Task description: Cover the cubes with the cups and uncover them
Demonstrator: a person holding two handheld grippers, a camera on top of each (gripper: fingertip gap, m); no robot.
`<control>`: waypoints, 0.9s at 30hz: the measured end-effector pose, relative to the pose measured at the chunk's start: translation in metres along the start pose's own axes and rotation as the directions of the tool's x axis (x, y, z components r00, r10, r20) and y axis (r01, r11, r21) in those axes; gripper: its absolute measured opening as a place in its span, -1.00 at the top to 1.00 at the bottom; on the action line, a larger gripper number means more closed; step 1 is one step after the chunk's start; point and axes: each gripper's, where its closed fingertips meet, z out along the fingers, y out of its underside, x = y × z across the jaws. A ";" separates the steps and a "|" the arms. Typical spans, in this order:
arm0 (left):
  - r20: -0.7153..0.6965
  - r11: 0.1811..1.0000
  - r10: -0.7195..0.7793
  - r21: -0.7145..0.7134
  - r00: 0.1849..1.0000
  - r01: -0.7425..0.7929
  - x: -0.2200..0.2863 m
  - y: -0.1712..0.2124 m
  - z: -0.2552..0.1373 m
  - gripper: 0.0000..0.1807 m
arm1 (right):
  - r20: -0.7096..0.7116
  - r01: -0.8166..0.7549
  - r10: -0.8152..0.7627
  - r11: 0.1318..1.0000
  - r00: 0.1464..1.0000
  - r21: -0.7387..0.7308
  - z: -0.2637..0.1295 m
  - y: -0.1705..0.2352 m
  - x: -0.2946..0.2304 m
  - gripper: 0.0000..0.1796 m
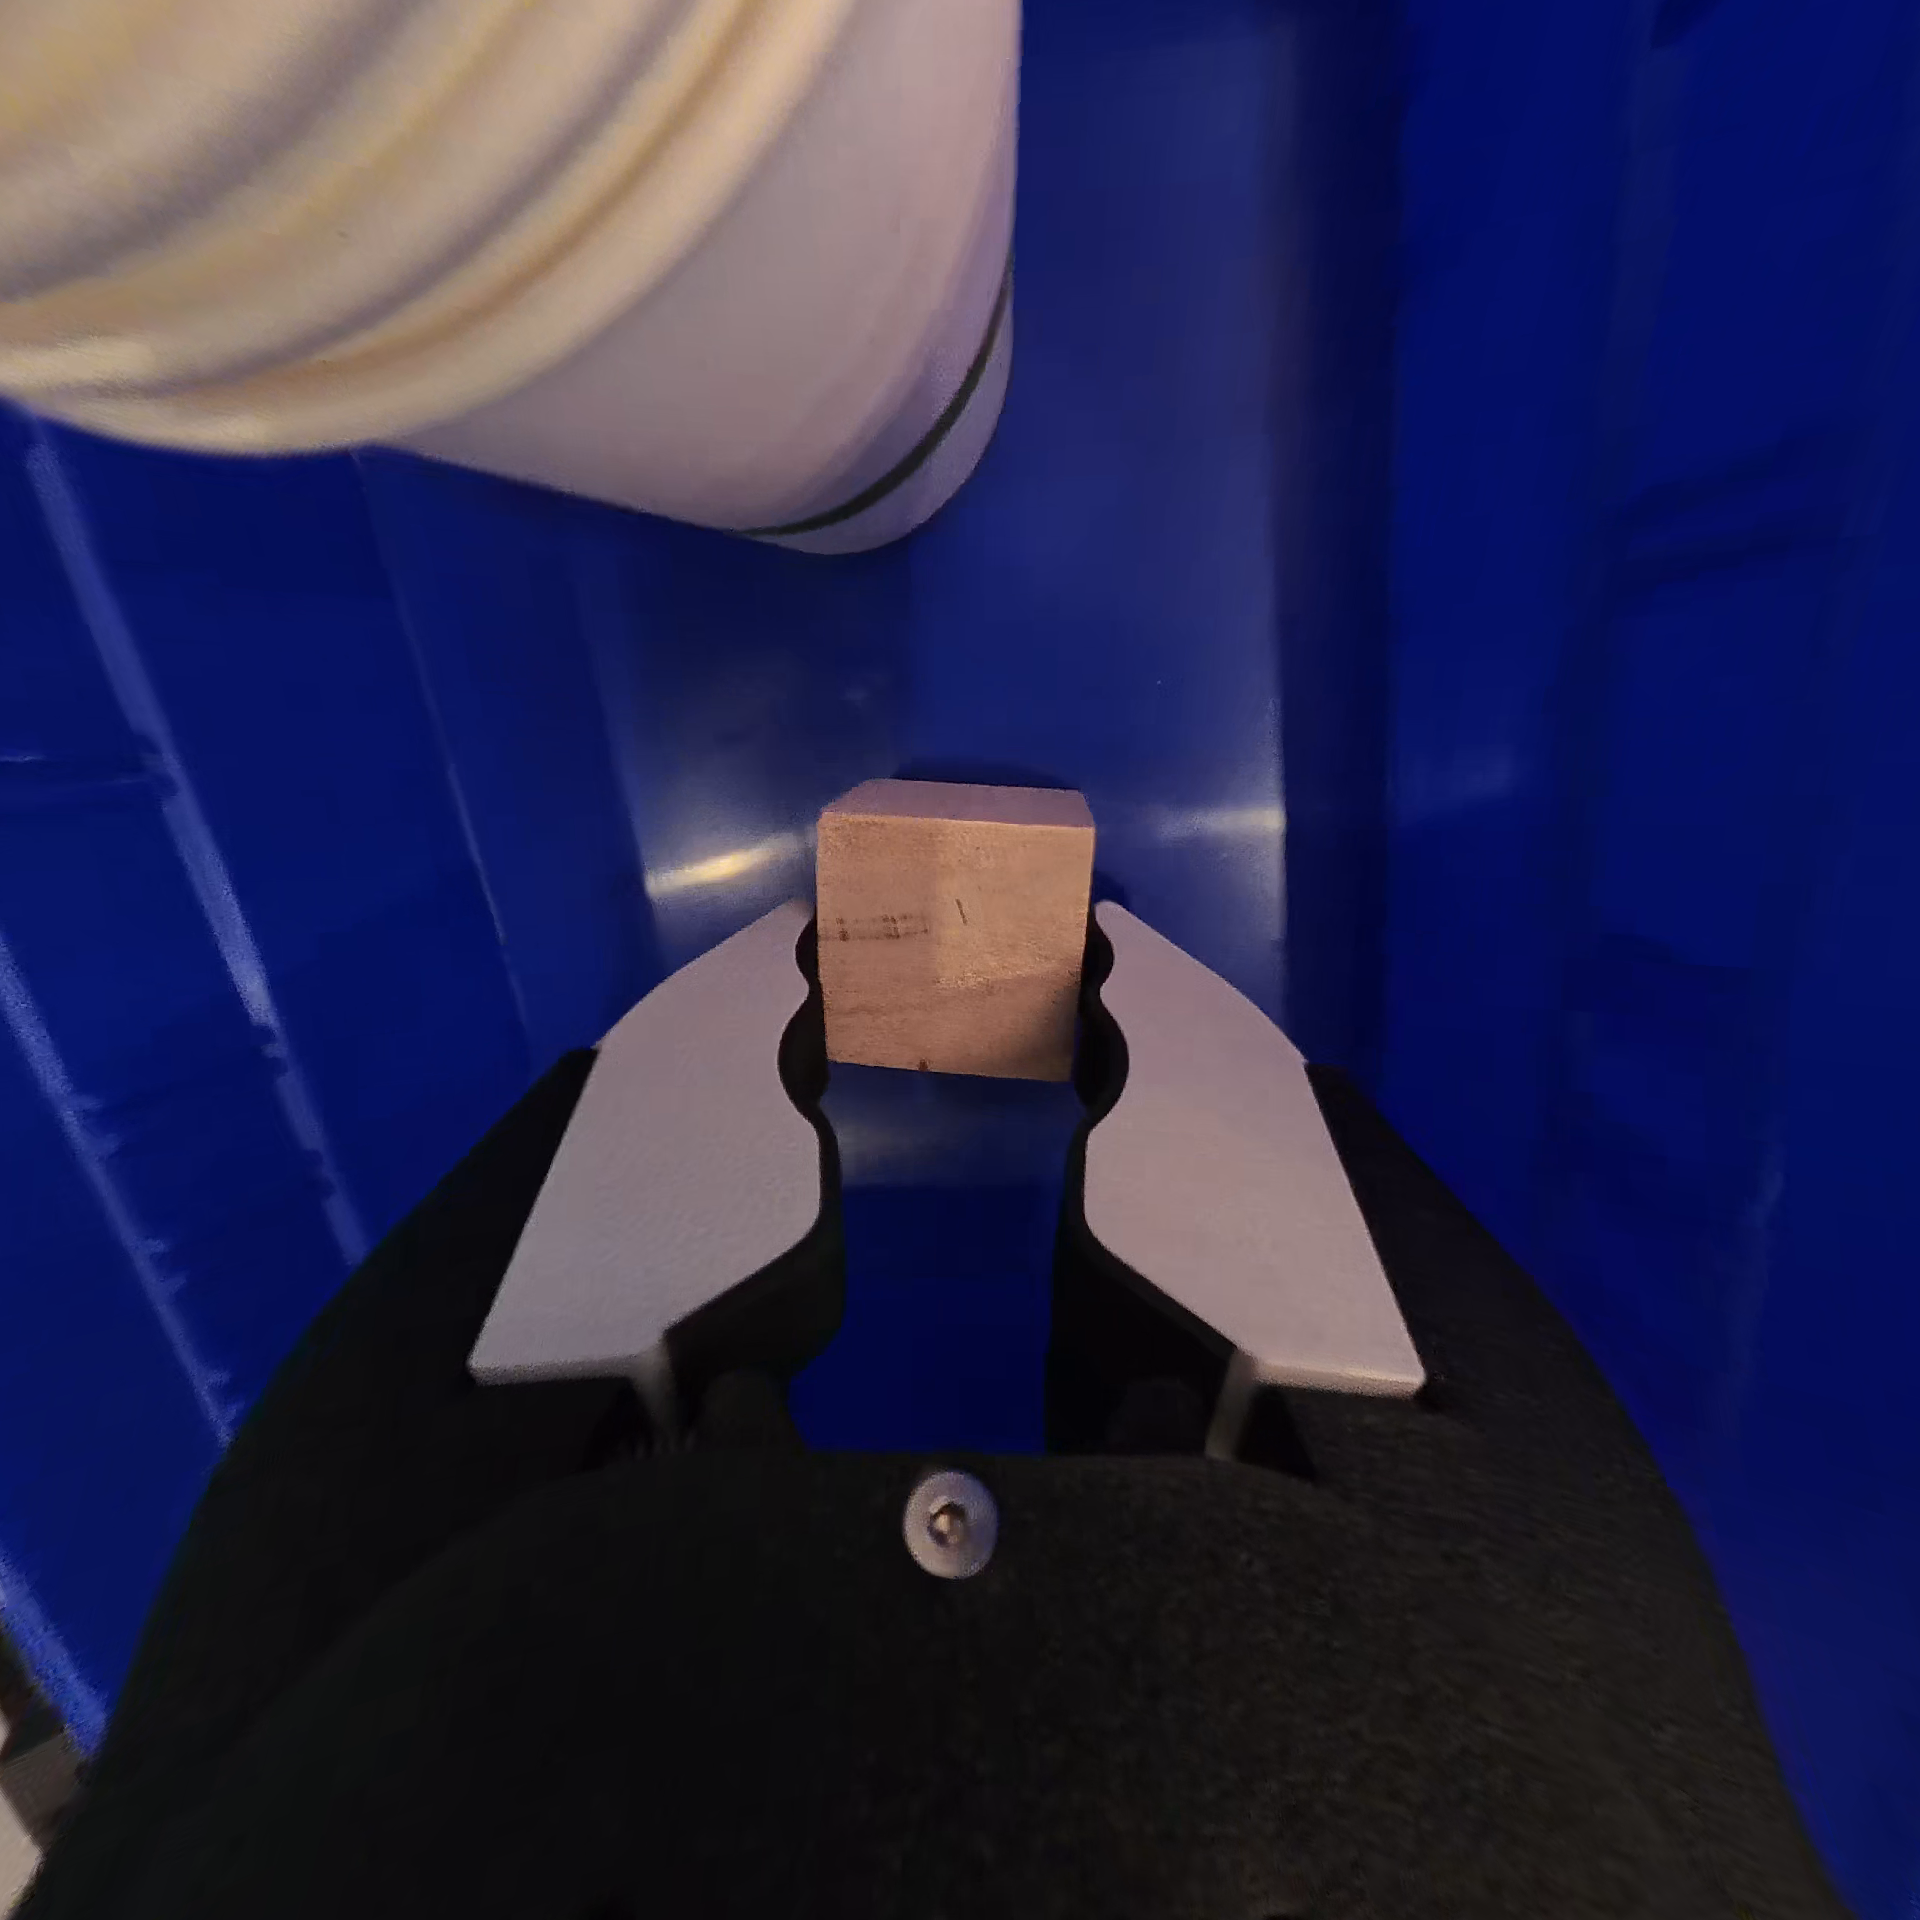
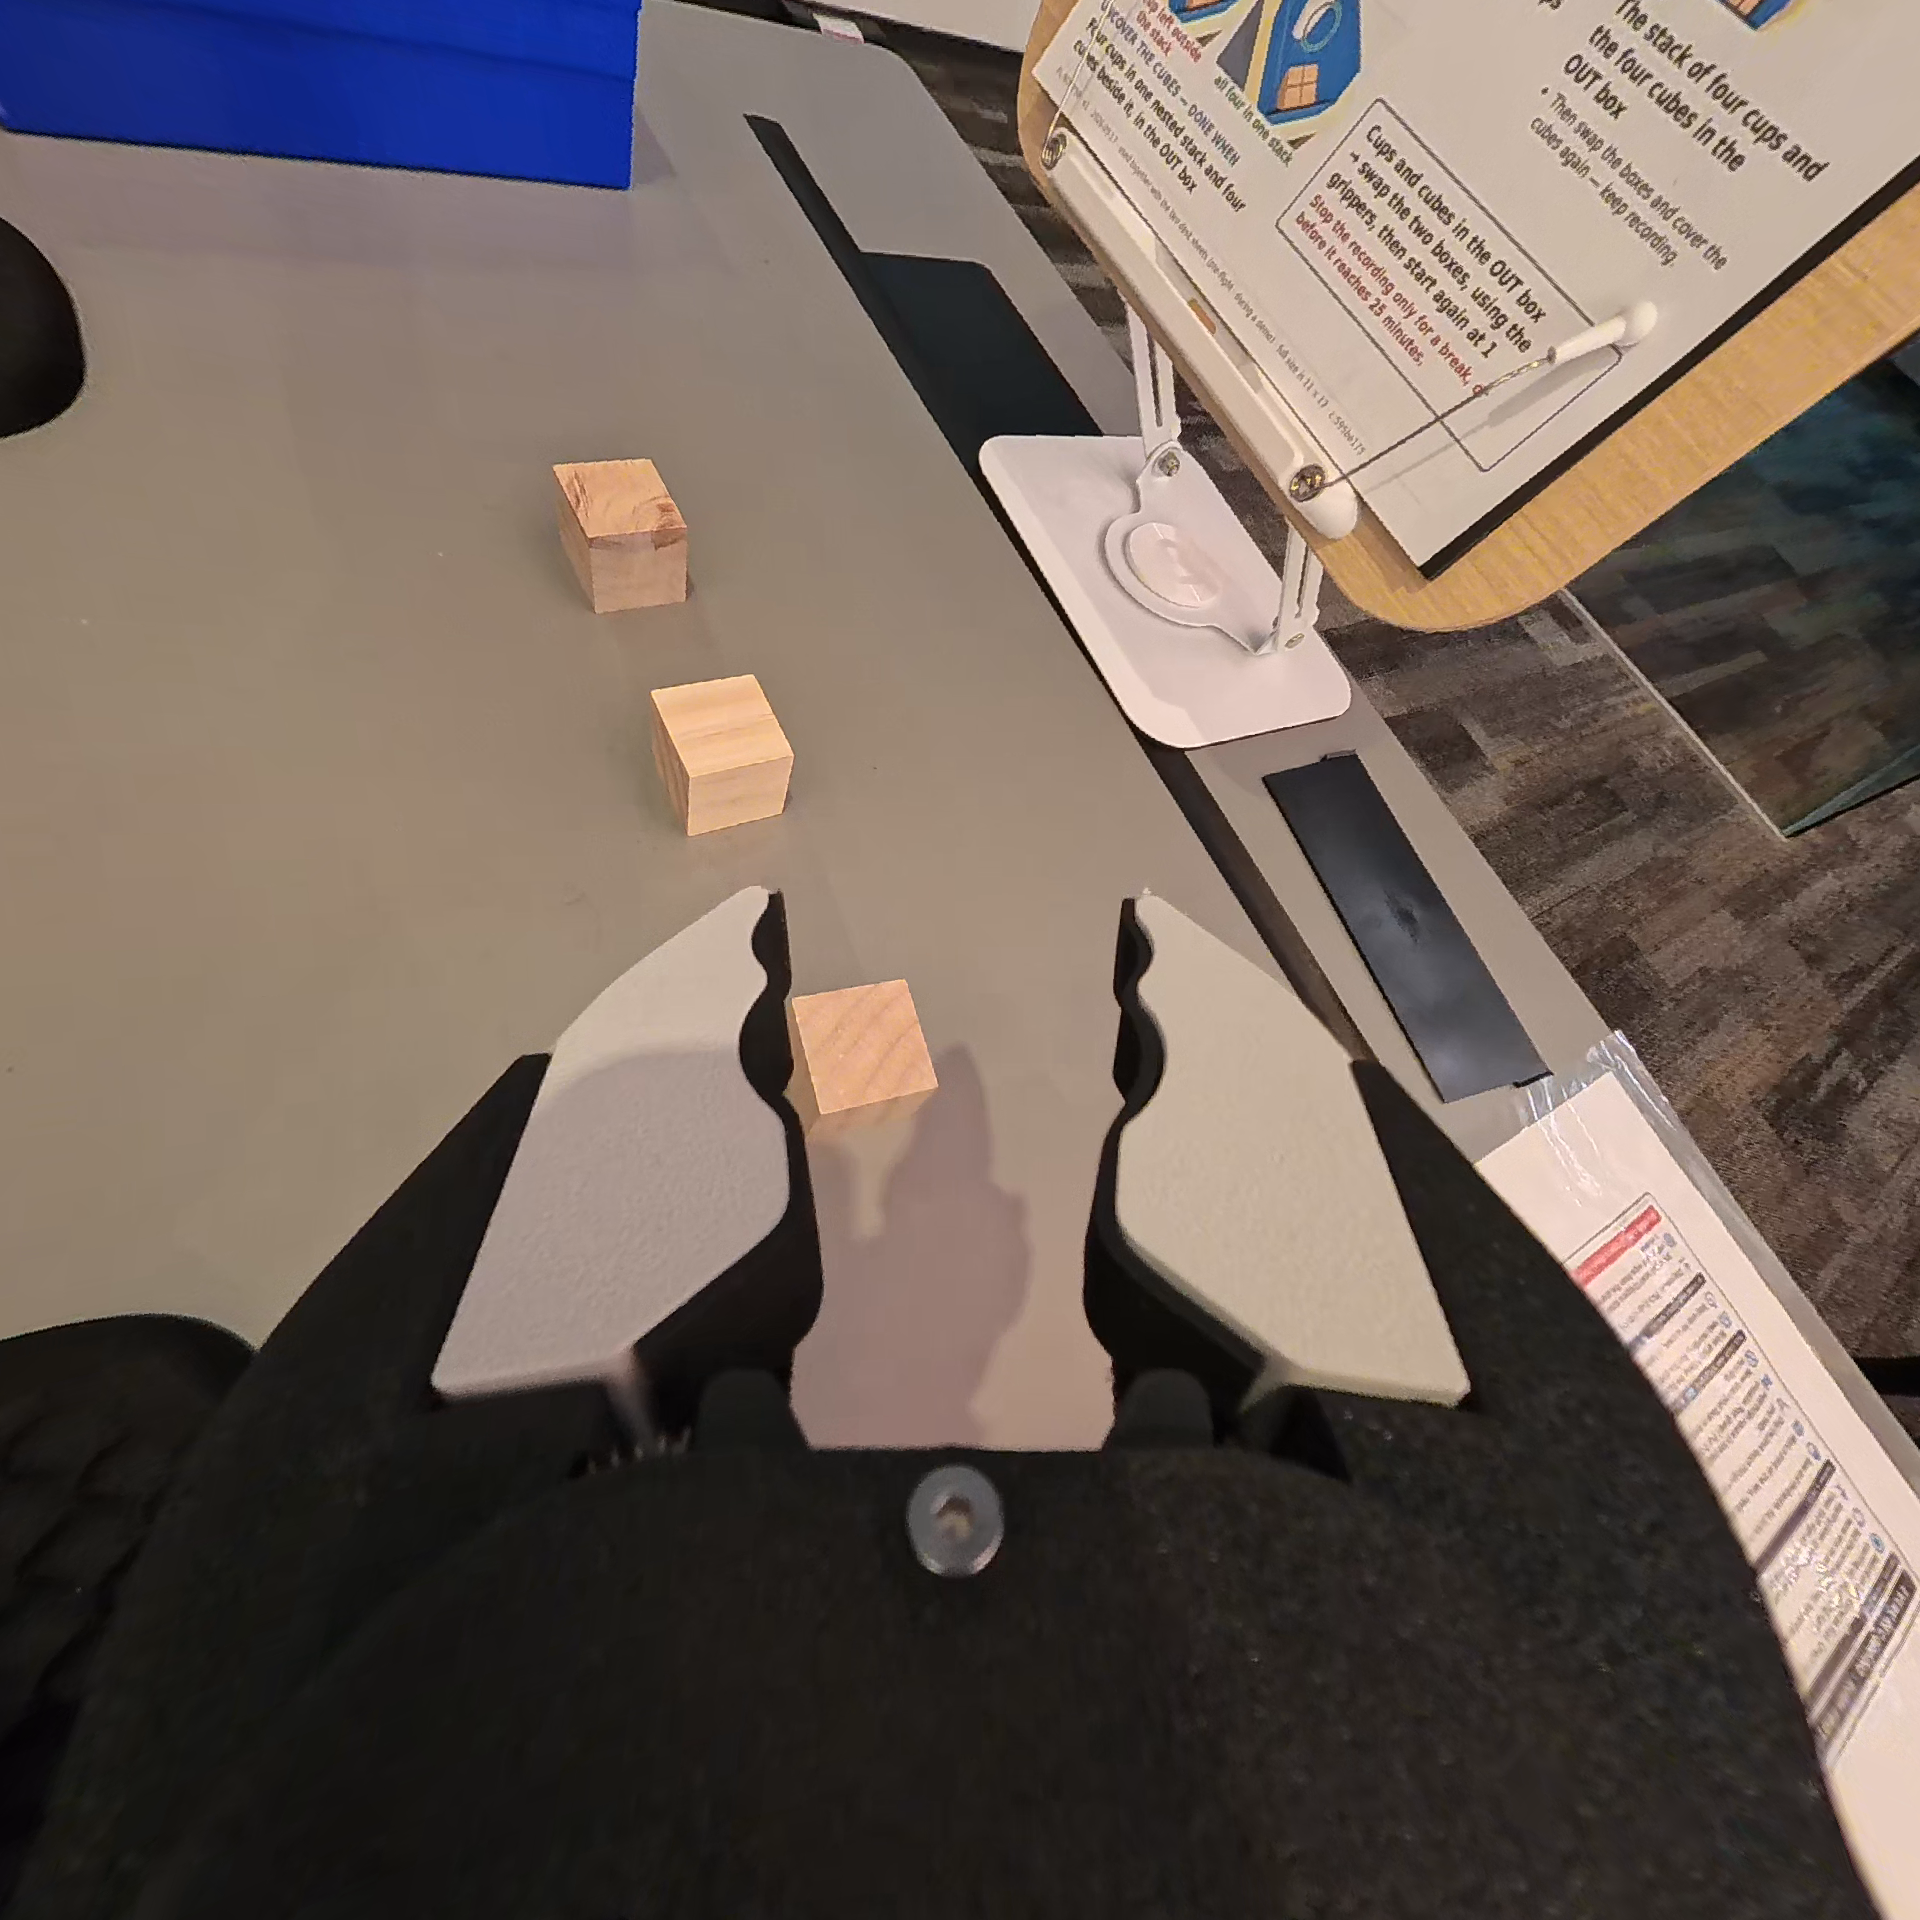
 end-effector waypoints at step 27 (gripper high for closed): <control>-0.158 0.327 0.945 0.372 0.288 -0.869 0.242 -0.097 -0.023 0.51 | 0.031 0.006 -0.004 0.998 1.000 -0.060 0.011 0.009 -0.007 0.34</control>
